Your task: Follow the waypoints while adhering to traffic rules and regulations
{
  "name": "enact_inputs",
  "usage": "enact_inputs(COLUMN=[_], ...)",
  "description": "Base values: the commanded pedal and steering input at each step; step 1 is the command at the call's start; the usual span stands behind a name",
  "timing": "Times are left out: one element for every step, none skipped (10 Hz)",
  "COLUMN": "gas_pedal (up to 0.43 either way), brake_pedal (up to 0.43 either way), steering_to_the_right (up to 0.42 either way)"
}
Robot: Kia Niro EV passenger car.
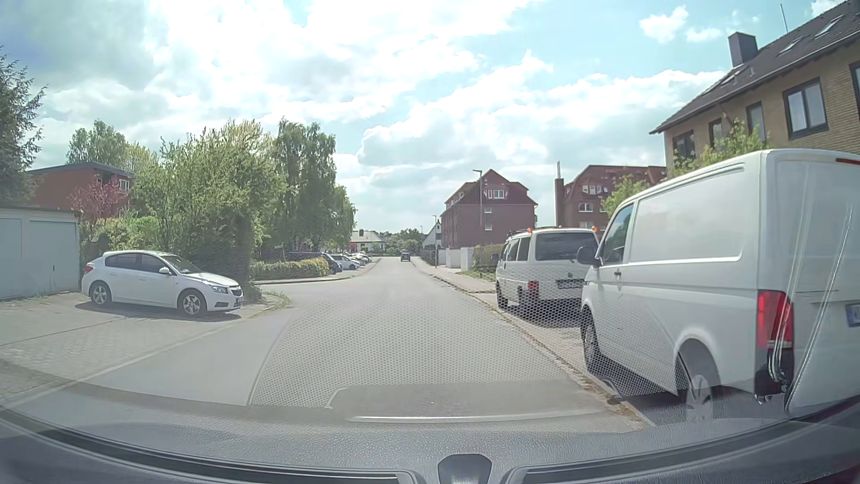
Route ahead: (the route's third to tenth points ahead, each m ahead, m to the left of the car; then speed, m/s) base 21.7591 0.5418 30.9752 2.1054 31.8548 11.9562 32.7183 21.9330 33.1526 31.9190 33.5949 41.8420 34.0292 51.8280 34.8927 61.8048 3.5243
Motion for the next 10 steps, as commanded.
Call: enact_inputs(gas_pedal=[0.008,0.008,0.008,0.008,0.008,0.008,0.008,0.008,0.008,0.008], brake_pedal=[0.000,0.000,0.000,0.000,0.000,0.000,0.000,0.000,0.000,0.000], steering_to_the_right=[-0.003,-0.003,-0.003,-0.004,-0.005,-0.005,-0.005,-0.005,-0.005,-0.005])
